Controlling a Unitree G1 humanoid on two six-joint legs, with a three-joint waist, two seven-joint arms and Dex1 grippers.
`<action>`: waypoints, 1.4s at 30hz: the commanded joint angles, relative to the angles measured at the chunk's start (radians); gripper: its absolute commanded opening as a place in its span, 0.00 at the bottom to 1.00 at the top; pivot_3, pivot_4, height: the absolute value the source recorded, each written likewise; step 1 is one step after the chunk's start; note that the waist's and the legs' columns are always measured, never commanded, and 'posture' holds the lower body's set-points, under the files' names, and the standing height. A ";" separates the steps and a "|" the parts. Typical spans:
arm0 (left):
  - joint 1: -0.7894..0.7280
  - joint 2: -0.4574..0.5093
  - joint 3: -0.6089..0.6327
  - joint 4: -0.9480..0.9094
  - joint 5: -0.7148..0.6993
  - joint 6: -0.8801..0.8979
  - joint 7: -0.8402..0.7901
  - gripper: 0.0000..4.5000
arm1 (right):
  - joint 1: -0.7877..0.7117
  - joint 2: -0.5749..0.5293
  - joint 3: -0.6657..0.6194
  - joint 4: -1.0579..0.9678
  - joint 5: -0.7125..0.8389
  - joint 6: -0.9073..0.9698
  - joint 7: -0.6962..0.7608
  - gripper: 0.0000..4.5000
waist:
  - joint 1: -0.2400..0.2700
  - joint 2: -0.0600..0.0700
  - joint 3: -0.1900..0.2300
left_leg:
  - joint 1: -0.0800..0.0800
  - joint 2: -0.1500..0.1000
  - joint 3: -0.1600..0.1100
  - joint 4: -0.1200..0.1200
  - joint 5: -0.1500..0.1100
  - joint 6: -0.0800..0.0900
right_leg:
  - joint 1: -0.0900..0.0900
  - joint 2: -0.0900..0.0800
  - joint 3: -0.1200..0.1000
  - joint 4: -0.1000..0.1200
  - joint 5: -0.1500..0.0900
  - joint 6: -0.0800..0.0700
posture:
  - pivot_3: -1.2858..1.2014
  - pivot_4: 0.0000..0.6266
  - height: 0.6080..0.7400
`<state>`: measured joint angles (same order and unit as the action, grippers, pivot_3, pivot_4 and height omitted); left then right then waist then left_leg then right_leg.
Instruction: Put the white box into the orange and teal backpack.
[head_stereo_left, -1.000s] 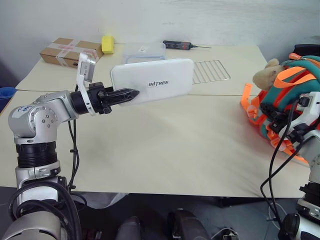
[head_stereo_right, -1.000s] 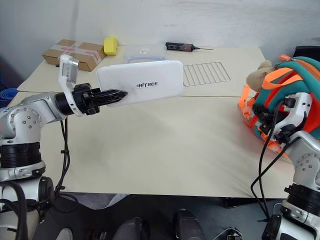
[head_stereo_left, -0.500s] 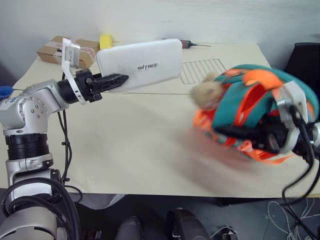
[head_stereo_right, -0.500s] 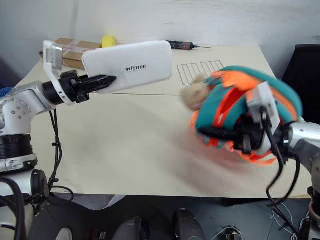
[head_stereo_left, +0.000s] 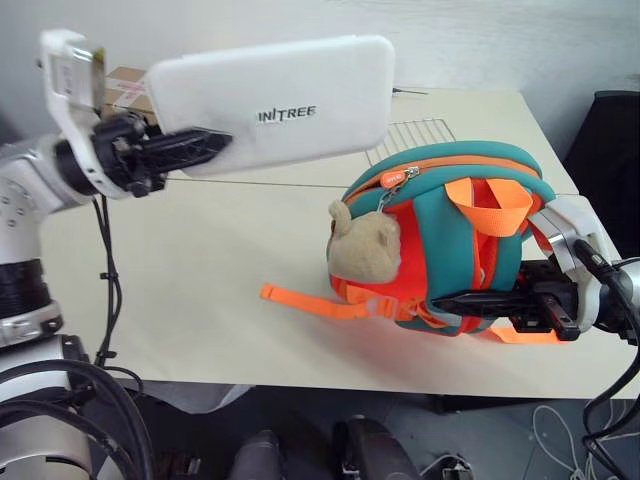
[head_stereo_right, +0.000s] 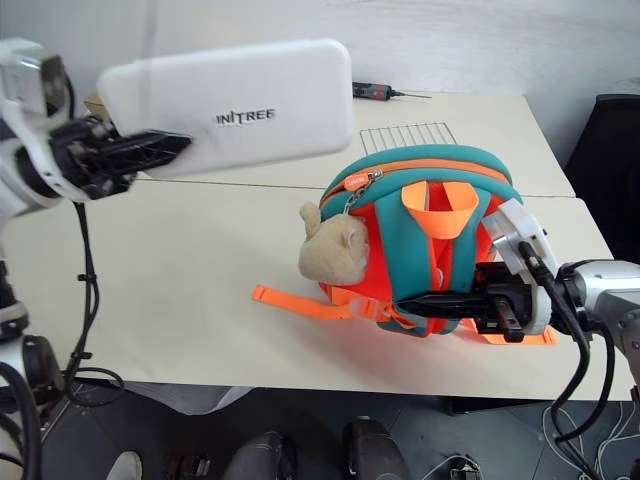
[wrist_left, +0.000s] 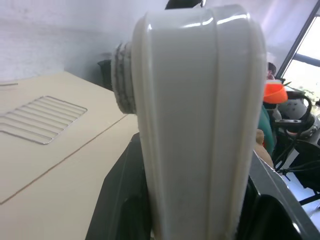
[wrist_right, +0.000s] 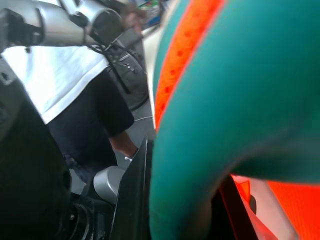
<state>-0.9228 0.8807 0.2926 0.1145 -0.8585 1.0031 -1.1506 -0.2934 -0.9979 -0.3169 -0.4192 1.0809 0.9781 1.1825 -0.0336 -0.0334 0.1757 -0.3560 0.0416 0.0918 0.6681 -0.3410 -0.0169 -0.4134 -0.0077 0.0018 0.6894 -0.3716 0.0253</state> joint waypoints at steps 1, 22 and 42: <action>0.034 0.057 -0.072 -0.061 0.087 -0.130 -0.085 0.31 | 0.019 -0.029 -0.021 -0.012 0.002 -0.027 0.041 0.00 | 0.003 0.000 0.000 | 0.000 0.000 0.000 0.000 0.000 0.000 | 0.000 0.000 0.000 0.000 0.000 0.000 | 0.52 0.24 1.00; -0.112 0.080 -0.125 0.070 0.139 -0.205 -0.237 0.31 | 0.033 0.003 0.027 0.002 -0.047 -0.060 -0.013 0.00 | 0.003 -0.004 0.002 | -0.001 -0.001 -0.001 0.002 0.000 0.001 | 0.000 -0.001 -0.001 0.000 0.000 0.000 | 0.52 0.24 1.00; -0.125 -0.106 -0.397 0.096 0.397 -0.496 -0.331 0.31 | 0.058 0.042 0.089 0.003 -0.120 -0.105 -0.044 0.00 | 0.008 -0.004 0.002 | -0.003 -0.001 -0.001 0.008 -0.002 0.004 | 0.001 -0.001 -0.001 0.001 0.000 0.000 | 0.52 0.24 1.00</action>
<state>-1.0174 0.7939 -0.0871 0.2166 -0.4627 0.5299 -1.4574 -0.2285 -0.9582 -0.2364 -0.4159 0.9704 0.8921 1.1283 -0.0258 -0.0373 0.1778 -0.3589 0.0409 0.0907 0.6760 -0.3428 -0.0131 -0.4125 -0.0086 0.0008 0.6906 -0.3716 0.0253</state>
